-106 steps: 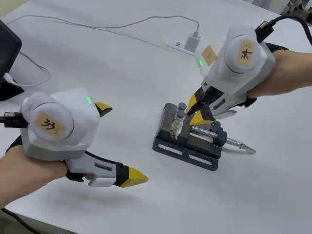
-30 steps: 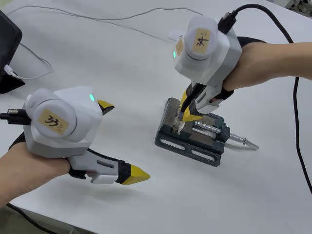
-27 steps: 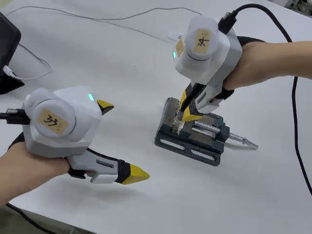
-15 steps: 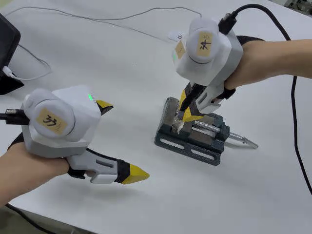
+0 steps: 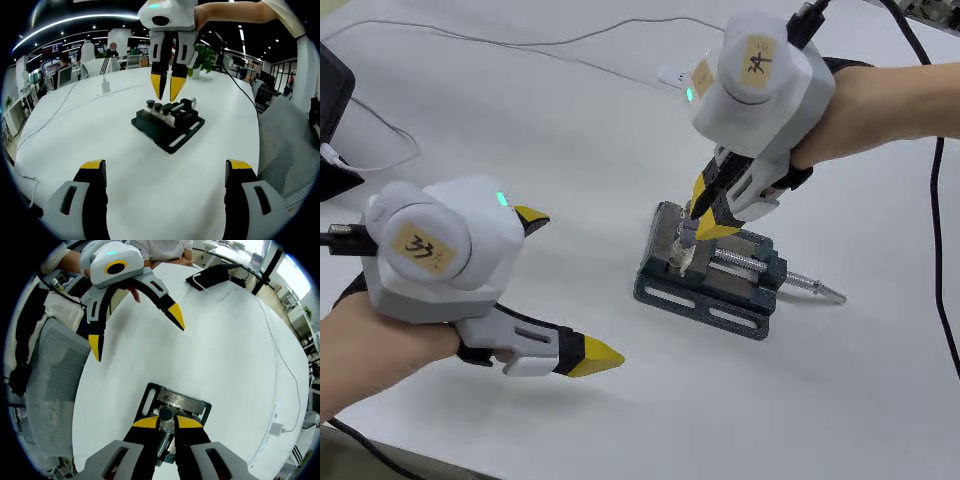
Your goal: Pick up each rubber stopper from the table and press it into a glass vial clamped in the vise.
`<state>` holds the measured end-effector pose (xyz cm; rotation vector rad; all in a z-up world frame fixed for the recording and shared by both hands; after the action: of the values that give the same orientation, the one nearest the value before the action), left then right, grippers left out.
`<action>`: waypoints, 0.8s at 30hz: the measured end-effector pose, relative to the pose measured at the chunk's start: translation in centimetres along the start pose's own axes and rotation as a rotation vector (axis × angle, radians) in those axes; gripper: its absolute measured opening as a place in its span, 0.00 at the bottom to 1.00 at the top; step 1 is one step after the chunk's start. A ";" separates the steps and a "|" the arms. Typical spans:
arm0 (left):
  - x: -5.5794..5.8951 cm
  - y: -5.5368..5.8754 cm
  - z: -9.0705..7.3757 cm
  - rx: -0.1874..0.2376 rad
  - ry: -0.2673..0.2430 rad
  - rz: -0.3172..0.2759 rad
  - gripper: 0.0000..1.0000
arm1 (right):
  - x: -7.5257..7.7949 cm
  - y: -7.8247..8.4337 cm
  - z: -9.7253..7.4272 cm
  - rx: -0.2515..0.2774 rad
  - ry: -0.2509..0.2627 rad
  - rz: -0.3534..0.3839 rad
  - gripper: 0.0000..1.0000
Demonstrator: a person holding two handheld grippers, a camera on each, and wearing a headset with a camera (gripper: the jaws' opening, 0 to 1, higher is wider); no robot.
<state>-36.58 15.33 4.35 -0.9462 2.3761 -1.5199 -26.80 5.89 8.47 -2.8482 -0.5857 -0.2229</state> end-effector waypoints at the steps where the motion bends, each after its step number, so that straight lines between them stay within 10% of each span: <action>1: 0.0 0.0 0.0 0.000 0.000 -0.001 0.98 | 0.0 0.0 0.0 0.003 -0.002 0.003 0.06; 24: -0.1 0.5 0.2 -0.017 0.009 -0.008 0.98 | -0.2 0.0 1.0 0.016 -0.029 0.027 0.00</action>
<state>-36.65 15.38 3.83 -0.9556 2.3982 -1.5123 -26.84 6.12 7.46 -2.8467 -0.5525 -0.1721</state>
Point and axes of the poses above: the centre of the closed fingertips' face, and the gripper's own axes: z roughly forward along the fingers, x roughly to its right, y roughly out of its underside, the point moved 4 cm from there along -z, roughly backward along the fingers, and after that the axes turned 13 degrees about y, right-handed, at the moved point
